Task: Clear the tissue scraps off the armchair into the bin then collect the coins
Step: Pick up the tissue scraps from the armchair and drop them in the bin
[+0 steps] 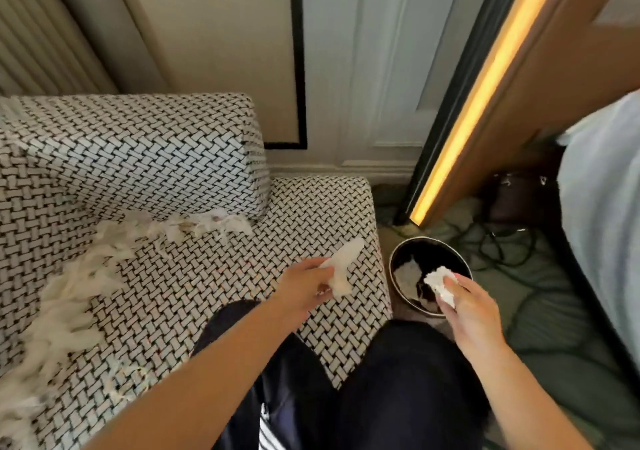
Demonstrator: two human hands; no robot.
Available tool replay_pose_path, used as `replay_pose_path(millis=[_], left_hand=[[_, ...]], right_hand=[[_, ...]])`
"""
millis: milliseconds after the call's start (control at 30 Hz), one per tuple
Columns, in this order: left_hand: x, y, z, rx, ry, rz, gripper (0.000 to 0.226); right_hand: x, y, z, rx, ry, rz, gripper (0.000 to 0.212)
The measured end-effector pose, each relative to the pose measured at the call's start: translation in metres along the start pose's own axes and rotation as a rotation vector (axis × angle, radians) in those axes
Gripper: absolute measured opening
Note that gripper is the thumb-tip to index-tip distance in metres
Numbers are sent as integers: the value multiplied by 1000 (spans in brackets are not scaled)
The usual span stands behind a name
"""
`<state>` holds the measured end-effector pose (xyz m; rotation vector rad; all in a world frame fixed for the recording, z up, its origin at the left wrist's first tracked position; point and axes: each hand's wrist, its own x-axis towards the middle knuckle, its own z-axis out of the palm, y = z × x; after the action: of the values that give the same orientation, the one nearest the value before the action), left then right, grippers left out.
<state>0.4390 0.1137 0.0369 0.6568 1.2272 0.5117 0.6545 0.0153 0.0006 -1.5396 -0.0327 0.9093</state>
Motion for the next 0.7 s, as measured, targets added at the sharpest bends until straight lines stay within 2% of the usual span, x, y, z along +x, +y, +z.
replay_pose_path(millis=[67,167,233,300,400,533,633,700], left_hand=[[20,-5,28,47,-9,-66,17],[45,-13,59,120,-3,-120,32],[57,-16,82,140,-19,-155,36],[66,-15,108,130,-46,-174,36],[79,-14,144,92,-95,-174,34],[89,-15,175,41,-243,-133,52],[89,-16,185,125,-330,-103,67],[87,-20,183,180,-341,-109,64]], right_hand=[[15,1,-19,81,58,37,13],[30,9,-38,221,107,117,8],[39,13,-50,285,114,163,23],[47,16,-63,306,122,218,24],[61,24,-79,380,169,278,17],[78,39,-92,486,277,345,33],[89,48,-95,495,301,373,34],[92,48,-92,473,301,383,35]])
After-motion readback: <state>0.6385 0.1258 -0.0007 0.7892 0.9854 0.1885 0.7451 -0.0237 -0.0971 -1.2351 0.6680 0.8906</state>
